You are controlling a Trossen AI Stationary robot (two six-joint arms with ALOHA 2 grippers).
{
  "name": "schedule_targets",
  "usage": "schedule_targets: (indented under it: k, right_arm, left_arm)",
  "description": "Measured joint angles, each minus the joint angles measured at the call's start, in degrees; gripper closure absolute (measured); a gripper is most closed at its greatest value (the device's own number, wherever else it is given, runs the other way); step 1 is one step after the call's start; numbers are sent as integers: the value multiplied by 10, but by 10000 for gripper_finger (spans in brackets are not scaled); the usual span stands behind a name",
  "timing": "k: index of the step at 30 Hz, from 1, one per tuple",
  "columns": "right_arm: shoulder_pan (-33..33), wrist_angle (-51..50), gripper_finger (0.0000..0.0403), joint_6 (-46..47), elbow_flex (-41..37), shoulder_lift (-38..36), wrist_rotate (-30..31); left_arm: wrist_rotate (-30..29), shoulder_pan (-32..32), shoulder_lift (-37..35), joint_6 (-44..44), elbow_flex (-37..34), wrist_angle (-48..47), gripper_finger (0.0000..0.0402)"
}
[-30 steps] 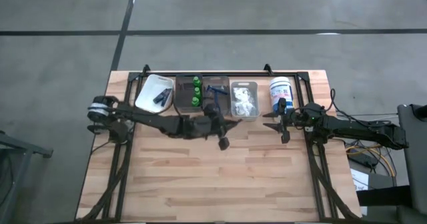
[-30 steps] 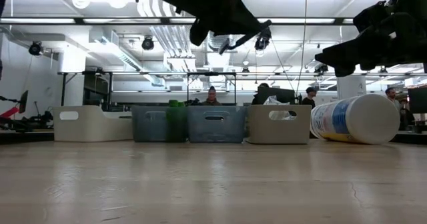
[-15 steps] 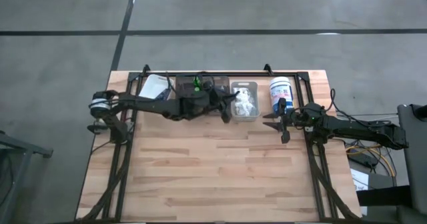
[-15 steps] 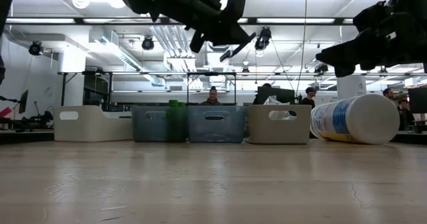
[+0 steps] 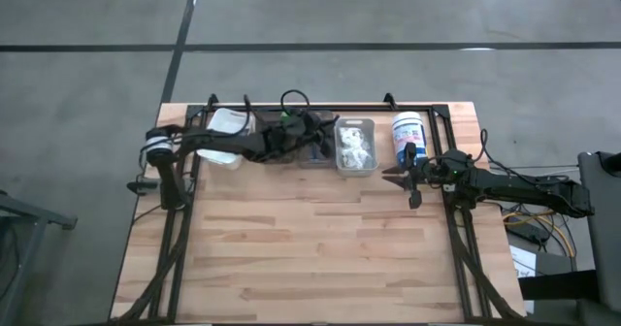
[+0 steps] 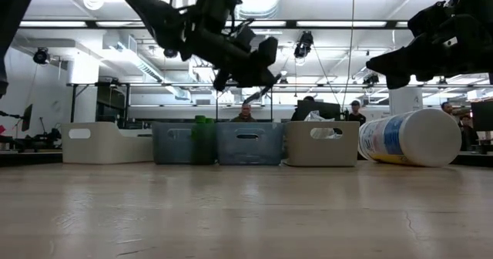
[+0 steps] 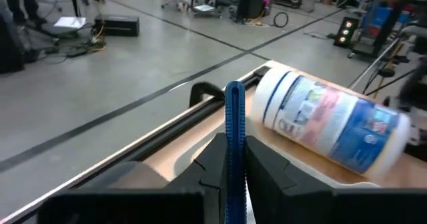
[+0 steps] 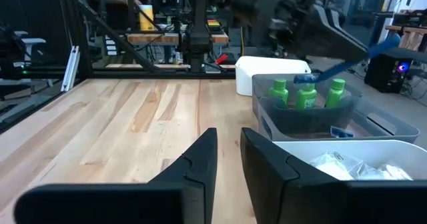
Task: Pick & Place Travel size toiletries
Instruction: Put the razor into the right black bin
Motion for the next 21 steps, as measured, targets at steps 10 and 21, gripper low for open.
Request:
schedule_targets:
  k: [10, 21]
  right_arm:
    - [0, 0, 362, 0, 0, 0, 0]
    - [0, 0, 347, 0, 0, 0, 0]
  left_arm:
    - [0, 29, 54, -42, 2, 6, 361]
    - [0, 40, 86, -87, 11, 16, 361]
